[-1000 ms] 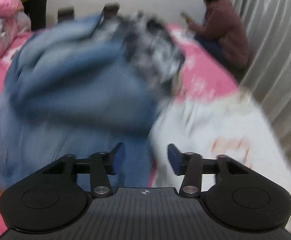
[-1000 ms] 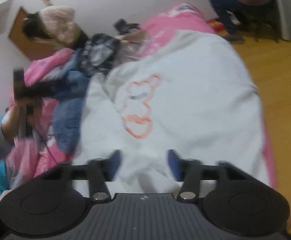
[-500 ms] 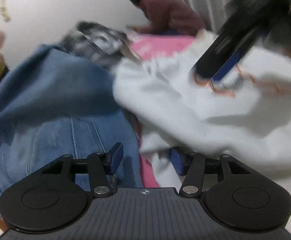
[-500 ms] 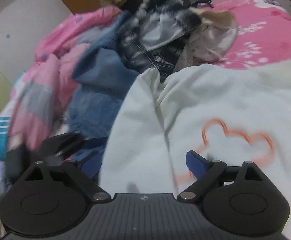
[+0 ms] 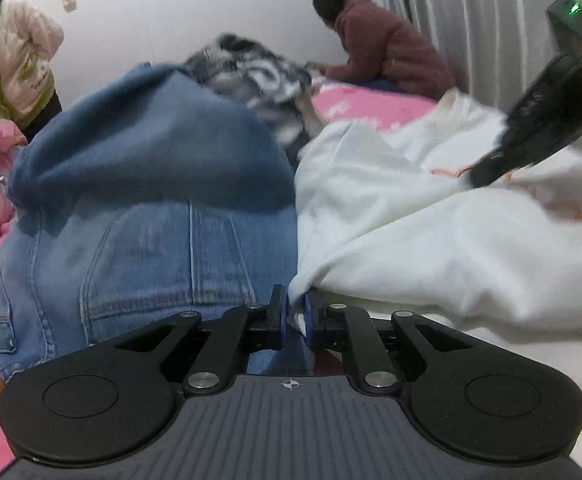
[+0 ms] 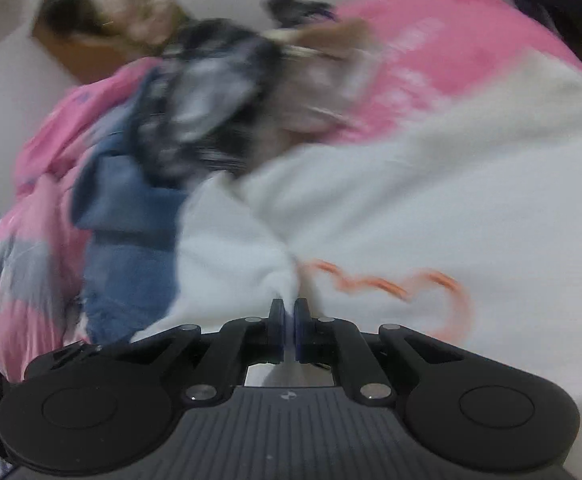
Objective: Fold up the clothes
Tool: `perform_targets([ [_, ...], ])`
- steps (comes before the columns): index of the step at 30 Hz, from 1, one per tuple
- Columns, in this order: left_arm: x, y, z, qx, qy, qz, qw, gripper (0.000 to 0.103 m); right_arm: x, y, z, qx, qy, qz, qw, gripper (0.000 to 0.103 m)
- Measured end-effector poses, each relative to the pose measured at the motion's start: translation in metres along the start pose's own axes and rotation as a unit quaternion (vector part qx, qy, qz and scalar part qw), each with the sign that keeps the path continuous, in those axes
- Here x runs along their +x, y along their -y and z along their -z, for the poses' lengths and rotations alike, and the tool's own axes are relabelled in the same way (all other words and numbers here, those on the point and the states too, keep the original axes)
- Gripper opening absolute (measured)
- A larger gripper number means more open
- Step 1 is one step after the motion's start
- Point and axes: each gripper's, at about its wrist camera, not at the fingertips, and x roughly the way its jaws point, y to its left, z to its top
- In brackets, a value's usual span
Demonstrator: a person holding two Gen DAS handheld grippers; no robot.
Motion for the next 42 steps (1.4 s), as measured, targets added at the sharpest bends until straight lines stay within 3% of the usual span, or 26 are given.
perform_targets([
  [1, 0.000, -0.001, -0.001, -0.003, -0.001, 0.002, 1.0000, 0.012, -0.003, 0.009, 0.003, 0.001, 0.003, 0.028, 1.000, 0.001],
  [4, -0.009, -0.004, -0.005, -0.015, 0.003, 0.005, 0.9999, 0.020, -0.023, 0.041, 0.007, 0.056, 0.011, 0.006, 0.998, 0.000],
  [5, -0.014, -0.007, -0.006, -0.021, 0.003, -0.002, 0.9998, 0.028, -0.030, 0.042, 0.008, 0.058, 0.013, 0.006, 0.998, 0.007],
  [7, -0.033, -0.015, -0.004, -0.044, 0.003, -0.016, 0.9989, 0.031, -0.045, 0.040, 0.009, 0.048, 0.009, 0.010, 0.999, 0.027],
  [9, -0.054, -0.025, -0.005, -0.094, -0.002, 0.014, 0.9955, 0.031, -0.060, 0.031, 0.017, 0.032, -0.005, -0.004, 0.999, 0.059],
  [10, -0.059, -0.029, -0.005, -0.125, -0.014, 0.052, 0.9907, 0.032, -0.068, 0.026, 0.024, 0.026, -0.011, -0.015, 0.999, 0.062],
  [11, -0.061, -0.032, -0.004, -0.158, -0.037, 0.108, 0.9808, 0.035, -0.077, 0.022, 0.032, 0.019, -0.022, -0.025, 0.999, 0.065],
  [12, -0.060, -0.031, -0.001, -0.196, -0.072, 0.176, 0.9620, 0.035, -0.084, 0.020, 0.038, 0.014, -0.036, -0.031, 0.999, 0.065],
  [14, -0.055, -0.023, 0.007, -0.252, -0.116, 0.263, 0.9241, 0.036, -0.096, 0.014, 0.054, 0.007, -0.066, -0.031, 0.997, 0.066],
  [15, -0.053, -0.015, 0.009, -0.265, -0.126, 0.292, 0.9103, 0.036, -0.100, 0.014, 0.061, 0.010, -0.073, -0.029, 0.997, 0.071],
  [18, -0.046, 0.012, 0.009, -0.278, -0.146, 0.345, 0.8845, 0.036, -0.106, 0.022, 0.083, 0.053, -0.101, -0.032, 0.993, 0.078],
  [19, -0.043, 0.021, 0.009, -0.285, -0.157, 0.365, 0.8723, 0.036, -0.107, 0.027, 0.090, 0.073, -0.112, -0.035, 0.990, 0.078],
  [21, -0.030, 0.039, 0.009, -0.304, -0.193, 0.407, 0.8393, 0.036, -0.110, 0.037, 0.108, 0.122, -0.117, -0.049, 0.984, 0.077],
  [23, -0.017, 0.056, 0.010, -0.326, -0.220, 0.424, 0.8159, 0.036, -0.119, 0.039, 0.120, 0.126, -0.107, -0.046, 0.985, 0.070],
  [25, -0.006, 0.069, 0.011, -0.356, -0.237, 0.428, 0.7958, 0.014, -0.122, 0.035, 0.127, 0.128, -0.106, -0.023, 0.986, 0.050],
  [26, -0.001, 0.073, 0.012, -0.375, -0.249, 0.428, 0.7837, 0.003, -0.125, 0.034, 0.130, 0.132, -0.106, -0.013, 0.986, 0.024],
  [27, -0.002, 0.074, 0.012, -0.395, -0.254, 0.433, 0.7696, 0.003, -0.129, 0.033, 0.134, 0.136, -0.107, -0.003, 0.985, 0.017],
  [28, -0.006, 0.073, 0.011, -0.410, -0.250, 0.436, 0.7615, 0.003, -0.136, 0.033, 0.137, 0.148, -0.099, -0.013, 0.984, 0.014],
  [31, -0.026, 0.070, 0.003, -0.412, -0.252, 0.455, 0.7478, 0.003, -0.172, 0.027, 0.142, 0.161, -0.057, -0.059, 0.984, 0.014],
  [33, -0.031, 0.073, 0.004, -0.410, -0.268, 0.471, 0.7336, 0.003, -0.201, 0.018, 0.145, 0.149, -0.030, -0.054, 0.987, 0.014],
  [34, -0.030, 0.076, 0.004, -0.404, -0.280, 0.466, 0.7357, 0.003, -0.215, 0.013, 0.147, 0.142, -0.017, -0.050, 0.989, 0.014],
  [35, -0.024, 0.080, 0.006, -0.397, -0.295, 0.448, 0.7448, 0.004, -0.218, 0.014, 0.151, 0.141, -0.022, -0.043, 0.989, 0.015],
  [37, -0.010, 0.092, 0.012, -0.360, -0.325, 0.401, 0.7770, 0.008, -0.217, 0.019, 0.161, 0.142, -0.041, -0.028, 0.989, 0.019],
  [38, -0.003, 0.098, 0.016, -0.347, -0.344, 0.394, 0.7786, 0.009, -0.211, 0.025, 0.167, 0.149, -0.055, -0.003, 0.987, 0.023],
  [40, 0.001, 0.101, 0.018, -0.344, -0.357, 0.408, 0.7666, 0.012, -0.196, 0.041, 0.178, 0.166, -0.086, 0.054, 0.981, 0.036],
  [42, -0.006, 0.099, 0.012, -0.307, -0.364, 0.423, 0.7712, 0.021, -0.197, 0.048, 0.182, 0.170, -0.089, 0.075, 0.979, 0.038],
])
